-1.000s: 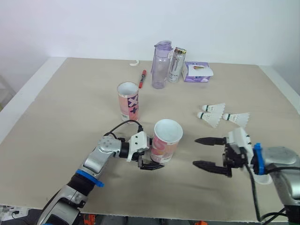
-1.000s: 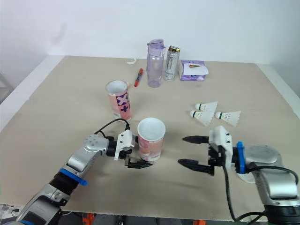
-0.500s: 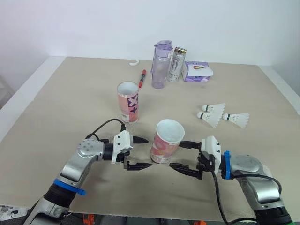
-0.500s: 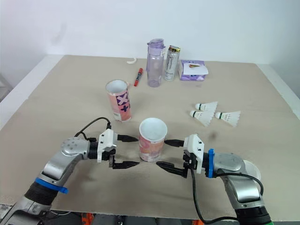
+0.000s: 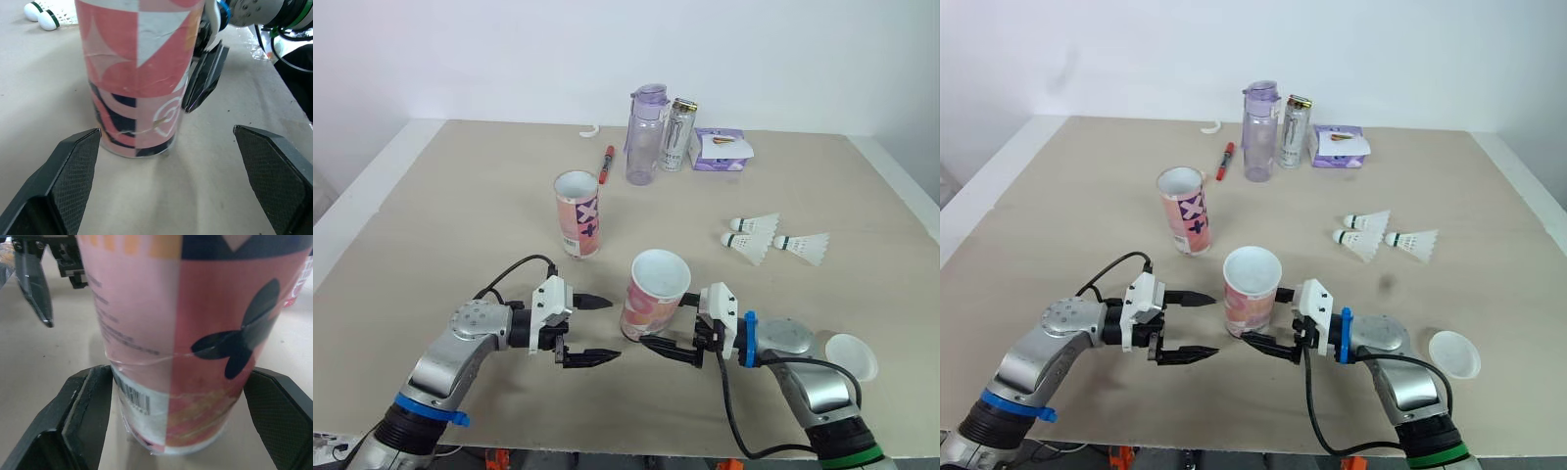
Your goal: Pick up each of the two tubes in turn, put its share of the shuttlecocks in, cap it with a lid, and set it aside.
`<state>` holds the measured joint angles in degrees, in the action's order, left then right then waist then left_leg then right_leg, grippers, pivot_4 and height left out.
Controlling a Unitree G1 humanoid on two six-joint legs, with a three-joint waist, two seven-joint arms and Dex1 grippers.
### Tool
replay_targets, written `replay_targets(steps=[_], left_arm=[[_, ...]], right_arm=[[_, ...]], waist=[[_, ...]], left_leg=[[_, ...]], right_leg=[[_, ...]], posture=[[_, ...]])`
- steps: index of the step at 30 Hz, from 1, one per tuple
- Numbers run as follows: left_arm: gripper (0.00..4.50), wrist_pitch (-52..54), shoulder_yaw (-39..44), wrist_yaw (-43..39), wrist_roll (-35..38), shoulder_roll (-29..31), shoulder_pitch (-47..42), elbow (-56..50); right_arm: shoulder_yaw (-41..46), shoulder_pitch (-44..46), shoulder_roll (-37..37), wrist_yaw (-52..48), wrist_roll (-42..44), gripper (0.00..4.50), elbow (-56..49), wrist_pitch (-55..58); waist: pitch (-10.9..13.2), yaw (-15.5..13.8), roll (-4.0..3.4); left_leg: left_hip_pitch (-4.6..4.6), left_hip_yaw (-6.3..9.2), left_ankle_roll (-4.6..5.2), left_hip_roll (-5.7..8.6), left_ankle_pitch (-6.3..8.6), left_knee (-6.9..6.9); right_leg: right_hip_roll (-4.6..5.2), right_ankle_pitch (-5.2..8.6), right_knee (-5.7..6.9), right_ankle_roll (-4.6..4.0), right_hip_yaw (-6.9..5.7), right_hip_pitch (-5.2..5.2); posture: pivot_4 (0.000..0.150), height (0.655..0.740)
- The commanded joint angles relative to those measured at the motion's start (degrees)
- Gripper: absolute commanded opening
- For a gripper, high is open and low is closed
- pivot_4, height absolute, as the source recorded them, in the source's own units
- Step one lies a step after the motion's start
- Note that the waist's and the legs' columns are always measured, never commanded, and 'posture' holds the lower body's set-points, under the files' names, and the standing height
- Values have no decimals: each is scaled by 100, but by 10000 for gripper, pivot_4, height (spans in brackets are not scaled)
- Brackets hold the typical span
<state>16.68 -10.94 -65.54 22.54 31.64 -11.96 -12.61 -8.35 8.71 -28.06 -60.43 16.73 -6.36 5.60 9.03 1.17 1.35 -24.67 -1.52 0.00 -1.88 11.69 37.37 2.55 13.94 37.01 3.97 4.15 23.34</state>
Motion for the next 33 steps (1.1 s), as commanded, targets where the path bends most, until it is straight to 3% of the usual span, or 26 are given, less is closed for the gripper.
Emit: replay_targets(steps=[1,33], left_arm=[[45000,-31,66,0,65,86,21,-239],[45000,-600,109,147,-48,-3,148,-7]], right_arm=[[-31,175,90,34,-13,43783,64,-177],[-300,570,315,-88,-133,43783,650,-617]], waist=[[0,0,0],[0,2,0]], left_leg=[[0,0,0,0,0,0],[6,-3,0,-23,0,2]], right_leg=[[0,0,0,0,0,0],[-23,-18,3,-31,0,0]], posture=[[1500,7400],[1500,7400]])
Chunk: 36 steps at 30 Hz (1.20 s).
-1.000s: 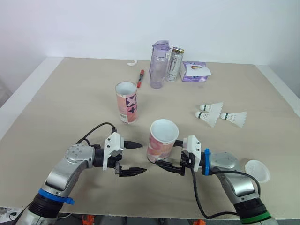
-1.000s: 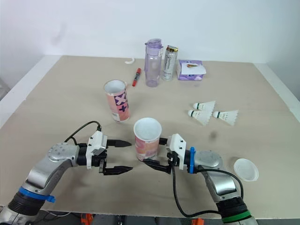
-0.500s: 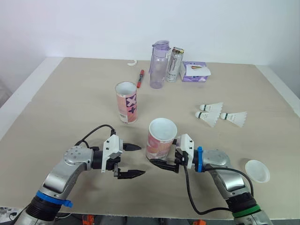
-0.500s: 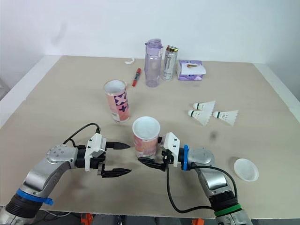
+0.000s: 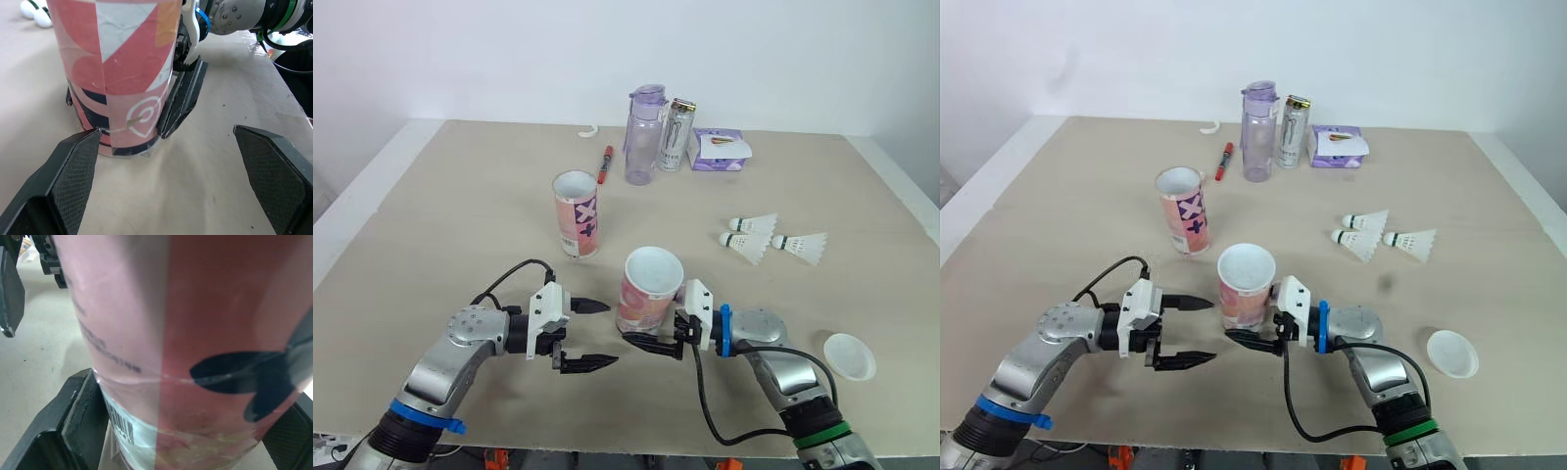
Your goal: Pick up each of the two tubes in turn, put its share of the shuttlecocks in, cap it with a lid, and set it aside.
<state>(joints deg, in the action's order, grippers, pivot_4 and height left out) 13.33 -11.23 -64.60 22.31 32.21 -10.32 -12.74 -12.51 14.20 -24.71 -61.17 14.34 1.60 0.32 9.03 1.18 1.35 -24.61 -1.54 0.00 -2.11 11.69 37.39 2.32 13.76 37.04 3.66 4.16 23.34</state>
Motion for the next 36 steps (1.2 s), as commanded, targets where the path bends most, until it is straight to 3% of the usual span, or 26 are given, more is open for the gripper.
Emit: replay_targets(steps=[1,5,18,23,27,32,36], left_arm=[[45000,-308,145,70,-11,-75,-12,31],[45000,-501,165,77,-12,-131,46,155],[45000,-587,149,26,-27,-118,185,100],[45000,-526,60,-49,37,-128,189,-62],[45000,-554,31,-56,110,-247,135,-105],[45000,-841,169,189,228,-686,45,-42],[45000,-815,78,297,229,-870,54,-97]], right_arm=[[116,22,-16,-14,114,43783,-146,-92],[108,50,3,5,105,31425,-128,-110],[366,-21,-114,168,294,31425,-560,121],[1266,-740,-495,611,826,31425,-1602,624],[2639,-1475,-803,1202,1265,31425,-2037,1090],[4130,-2033,-843,1990,1412,31425,-1561,1239],[5188,-2022,-883,2848,1359,31425,-595,1283]], waist=[[0,0,0],[0,0,0],[0,0,0],[0,-19,0],[0,-16,0],[-1,-20,0],[-2,10,0]], left_leg=[[1,0,0,0,0,0],[1,-1,0,0,0,1],[3,-2,0,-5,0,1],[-1,1,0,0,0,1],[-2,-3,-9,4,5,1],[-1,-6,-9,9,5,6],[8,-8,-9,6,5,7]], right_leg=[[0,0,0,0,0,0],[0,-1,0,-2,0,-1],[-3,-2,2,-3,0,0],[2,-7,3,-17,0,-2],[6,-4,1,-12,5,-2],[10,1,0,4,10,-6],[4,1,0,8,14,-6]], posture=[[1500,7400],[1500,7400],[1500,7400],[1500,7400],[1500,7400],[1500,7400],[1500,7400]])
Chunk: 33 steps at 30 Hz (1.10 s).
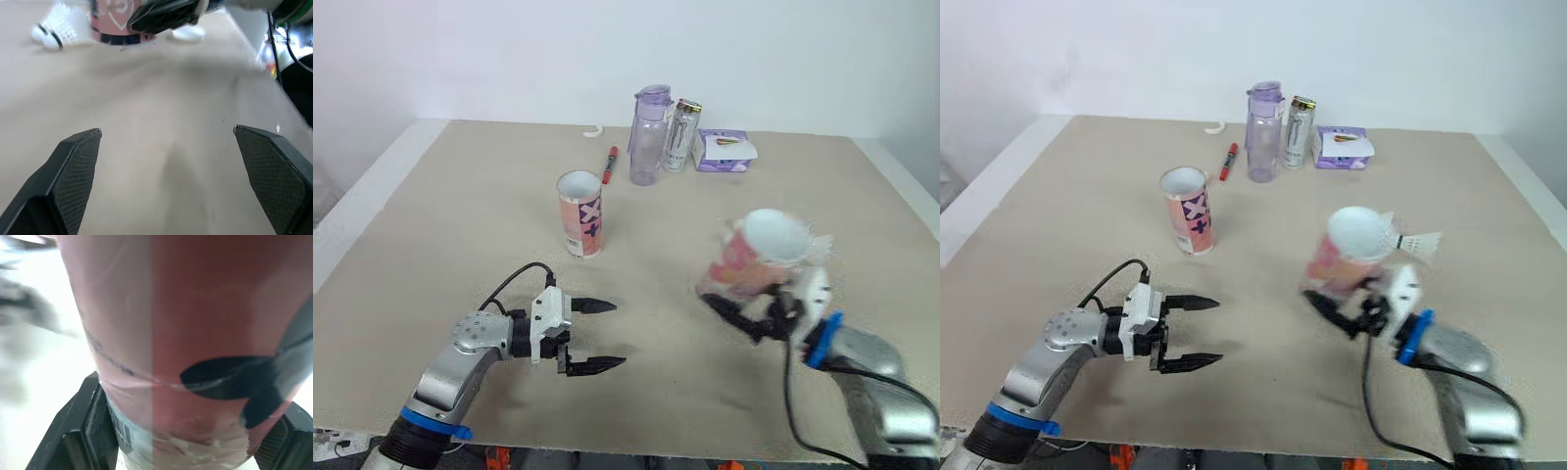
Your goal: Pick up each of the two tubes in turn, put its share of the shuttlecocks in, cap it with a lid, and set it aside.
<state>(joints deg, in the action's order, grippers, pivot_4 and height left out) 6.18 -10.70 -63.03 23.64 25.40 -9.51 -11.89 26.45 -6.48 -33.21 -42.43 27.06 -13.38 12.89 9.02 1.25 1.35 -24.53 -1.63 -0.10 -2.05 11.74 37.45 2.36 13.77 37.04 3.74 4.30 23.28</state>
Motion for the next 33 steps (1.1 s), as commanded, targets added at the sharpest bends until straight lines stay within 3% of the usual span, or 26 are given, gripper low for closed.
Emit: replay_targets(steps=[1,7,15,24,25,28,33], left_arm=[[45000,-149,-14,124,54,-179,-10,-177],[45000,-319,-103,132,-135,-143,76,-200],[45000,-317,-153,158,-192,-107,49,-222],[45000,-302,-172,196,-228,-87,64,-261],[45000,-293,-173,200,-227,-83,67,-265],[45000,-274,-182,210,-221,-74,77,-281],[45000,-266,-206,192,-213,-58,79,-281]], right_arm=[[1413,52,-86,1050,61,31425,1100,15],[1787,216,-336,1394,-117,31425,2477,-162],[1652,1056,-836,1536,-304,31425,4207,-623],[1327,1342,-931,1398,-440,31425,4844,-757],[1329,1317,-918,1415,-433,38114,4815,-716],[1343,1247,-898,1432,-427,43426,4776,-673],[1402,818,-754,1520,-273,43426,4171,-501]], waist=[[-3,-3,-8],[-8,11,-19],[-13,26,-46],[-12,33,-44],[-12,33,-44],[-13,35,-46],[-14,34,-46]], left_leg=[[3,0,0,-2,0,0],[12,-7,2,4,-1,-4],[22,-13,2,29,-1,-4],[22,-11,2,31,-1,-8],[22,-10,2,31,-1,-8],[22,-10,2,32,-1,-7],[21,-8,2,34,-1,-9]], right_leg=[[-2,0,0,0,1,0],[-8,1,1,5,24,-1],[-5,0,1,23,59,-5],[-7,7,0,33,64,-7],[-7,7,0,33,65,-9],[-7,7,0,34,66,-10],[-6,11,0,37,66,-10]], posture=[[1500,7400],[1500,7400],[1500,7400],[1500,7400],[1500,7400],[1500,7400],[1500,7400]])
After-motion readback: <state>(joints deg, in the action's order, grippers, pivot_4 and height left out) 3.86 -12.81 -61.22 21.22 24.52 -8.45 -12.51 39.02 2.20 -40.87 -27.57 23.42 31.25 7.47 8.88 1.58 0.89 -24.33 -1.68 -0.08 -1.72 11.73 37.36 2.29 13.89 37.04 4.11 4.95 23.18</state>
